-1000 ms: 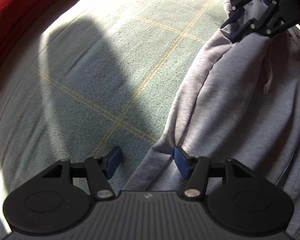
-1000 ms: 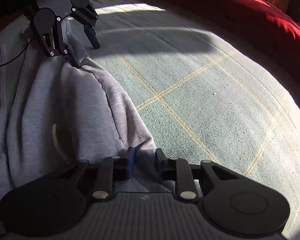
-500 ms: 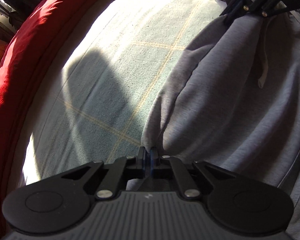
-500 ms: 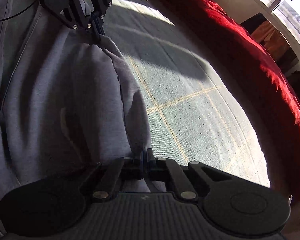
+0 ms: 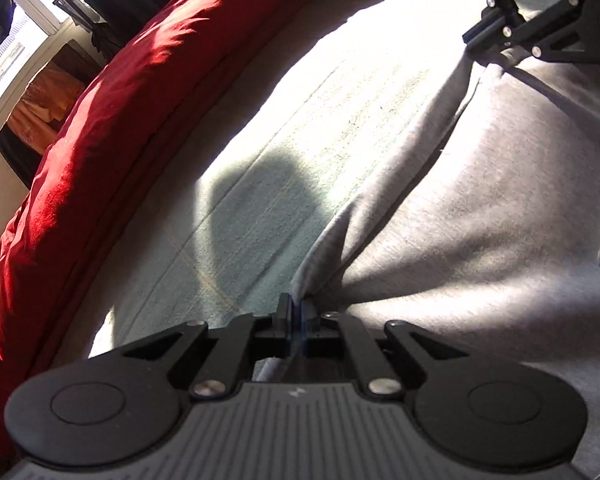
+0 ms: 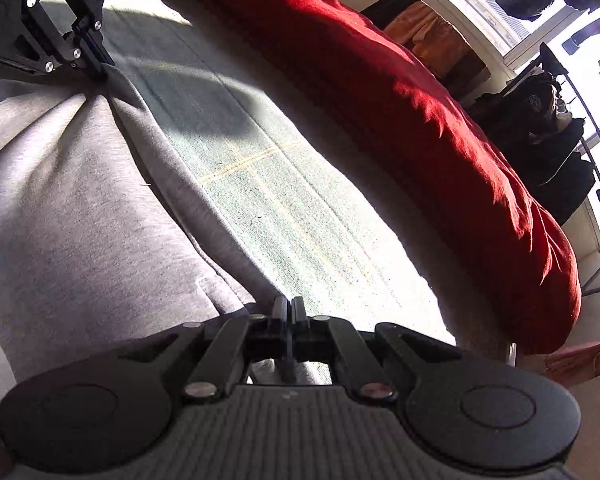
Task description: Fold clothes
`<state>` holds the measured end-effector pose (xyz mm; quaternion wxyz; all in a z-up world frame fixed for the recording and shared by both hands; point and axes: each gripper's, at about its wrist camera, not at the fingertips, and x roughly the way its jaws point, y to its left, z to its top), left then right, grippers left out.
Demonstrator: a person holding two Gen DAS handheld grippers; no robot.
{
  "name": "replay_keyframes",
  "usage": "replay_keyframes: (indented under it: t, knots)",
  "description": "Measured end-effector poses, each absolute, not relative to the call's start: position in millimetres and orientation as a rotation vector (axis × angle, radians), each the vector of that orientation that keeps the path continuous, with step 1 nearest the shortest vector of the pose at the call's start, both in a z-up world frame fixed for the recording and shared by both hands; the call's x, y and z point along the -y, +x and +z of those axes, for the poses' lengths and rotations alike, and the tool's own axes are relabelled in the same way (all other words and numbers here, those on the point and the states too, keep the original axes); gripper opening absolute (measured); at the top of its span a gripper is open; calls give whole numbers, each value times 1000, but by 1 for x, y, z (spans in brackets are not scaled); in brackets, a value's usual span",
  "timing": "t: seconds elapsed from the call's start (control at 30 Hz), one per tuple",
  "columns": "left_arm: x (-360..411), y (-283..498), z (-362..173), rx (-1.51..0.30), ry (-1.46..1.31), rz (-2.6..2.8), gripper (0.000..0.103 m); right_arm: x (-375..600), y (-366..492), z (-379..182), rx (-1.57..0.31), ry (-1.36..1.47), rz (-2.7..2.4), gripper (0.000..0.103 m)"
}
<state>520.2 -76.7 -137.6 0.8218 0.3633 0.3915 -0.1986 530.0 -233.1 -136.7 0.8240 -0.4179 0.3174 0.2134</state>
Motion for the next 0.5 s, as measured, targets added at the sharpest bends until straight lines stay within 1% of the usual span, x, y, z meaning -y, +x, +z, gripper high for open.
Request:
replay_keyframes:
  t: [0.1, 0.17, 0.27, 0.33, 0.4, 0.43, 0.47, 0.5]
  knots:
    - [77, 529, -156, -870, 741, -415, 3, 247, 554, -154, -748, -825, 391, 0]
    - [77, 525, -160, -841, 754, -408, 4, 260, 568, -160, -813, -736, 394, 0]
    - [75, 518, -161, -799, 791, -411, 10, 279, 577, -149, -866, -588, 421, 0]
    - [72, 520, -155, -805, 770, -412, 14, 290, 578, -137, -885, -502, 424, 14]
    - [68, 522, -146, -821, 723, -401, 16, 305, 570, -121, -907, -396, 444, 16]
    - [66, 518, -140, -827, 697, -400, 17, 311, 568, -113, -910, -359, 447, 23]
    - [63, 513, -134, -828, 682, -403, 17, 318, 567, -106, -912, -333, 459, 28]
    - [61, 509, -128, -827, 673, -406, 21, 326, 565, -99, -914, -306, 471, 36]
